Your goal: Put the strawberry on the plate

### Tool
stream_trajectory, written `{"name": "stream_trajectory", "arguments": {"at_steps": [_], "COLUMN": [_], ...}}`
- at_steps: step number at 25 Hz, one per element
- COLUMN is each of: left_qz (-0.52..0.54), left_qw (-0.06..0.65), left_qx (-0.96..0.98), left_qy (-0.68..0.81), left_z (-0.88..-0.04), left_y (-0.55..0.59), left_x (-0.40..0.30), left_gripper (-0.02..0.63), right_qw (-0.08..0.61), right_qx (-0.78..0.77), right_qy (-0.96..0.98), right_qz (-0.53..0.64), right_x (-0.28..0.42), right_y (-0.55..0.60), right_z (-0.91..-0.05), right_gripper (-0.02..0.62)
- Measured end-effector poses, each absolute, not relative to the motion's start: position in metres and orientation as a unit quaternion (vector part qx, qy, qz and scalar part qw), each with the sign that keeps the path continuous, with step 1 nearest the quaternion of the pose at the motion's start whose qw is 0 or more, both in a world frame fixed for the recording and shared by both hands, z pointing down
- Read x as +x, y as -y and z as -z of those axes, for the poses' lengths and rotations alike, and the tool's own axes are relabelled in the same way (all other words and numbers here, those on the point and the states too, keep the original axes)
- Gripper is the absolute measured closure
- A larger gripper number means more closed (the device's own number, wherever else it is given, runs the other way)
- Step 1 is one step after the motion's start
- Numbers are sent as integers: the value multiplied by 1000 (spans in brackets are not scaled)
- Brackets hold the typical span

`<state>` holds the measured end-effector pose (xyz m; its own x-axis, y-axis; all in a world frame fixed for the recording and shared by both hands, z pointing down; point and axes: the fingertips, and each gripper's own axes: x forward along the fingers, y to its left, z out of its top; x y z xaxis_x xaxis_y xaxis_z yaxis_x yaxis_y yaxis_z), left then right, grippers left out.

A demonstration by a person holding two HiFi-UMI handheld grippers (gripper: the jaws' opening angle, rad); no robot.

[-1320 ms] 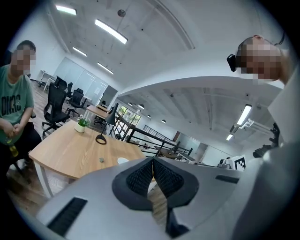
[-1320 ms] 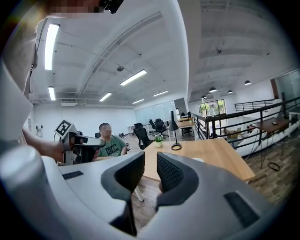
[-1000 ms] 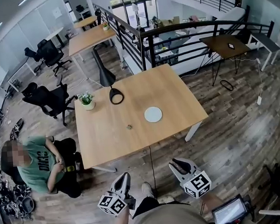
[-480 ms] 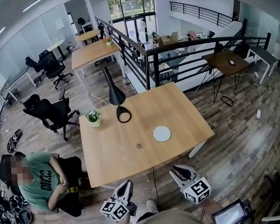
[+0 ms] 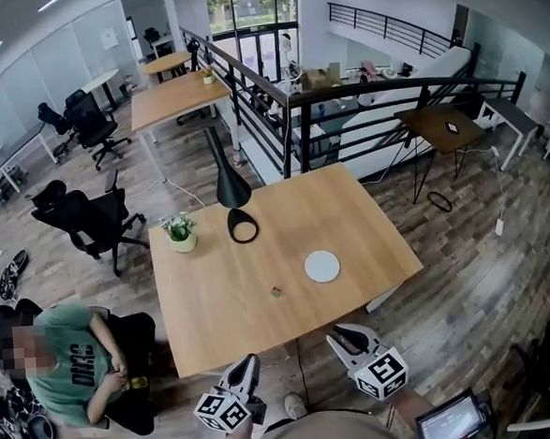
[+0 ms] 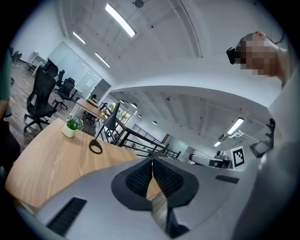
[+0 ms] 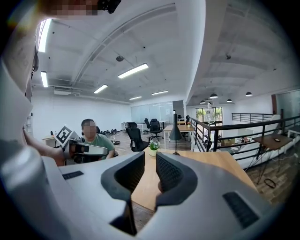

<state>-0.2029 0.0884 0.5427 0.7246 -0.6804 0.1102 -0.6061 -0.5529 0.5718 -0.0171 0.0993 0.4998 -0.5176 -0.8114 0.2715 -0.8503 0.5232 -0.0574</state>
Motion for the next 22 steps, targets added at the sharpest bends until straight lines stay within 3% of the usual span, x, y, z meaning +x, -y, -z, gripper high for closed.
{"name": "stream_trajectory", "arguments": {"at_steps": [22], "left_qz": [71], "left_qw": [315], "left_qx": [875], "left_qy": [362], "left_z": [-558], "left_y": [-51], "left_x": [-222], "left_gripper": [603], "right_qw": [125], "right_qx": [486], "right_qy": [860], "right_qz": [-92], "right_x": [-31], "right_y": [-69], "right_z": [-511], "right_gripper": [531]}}
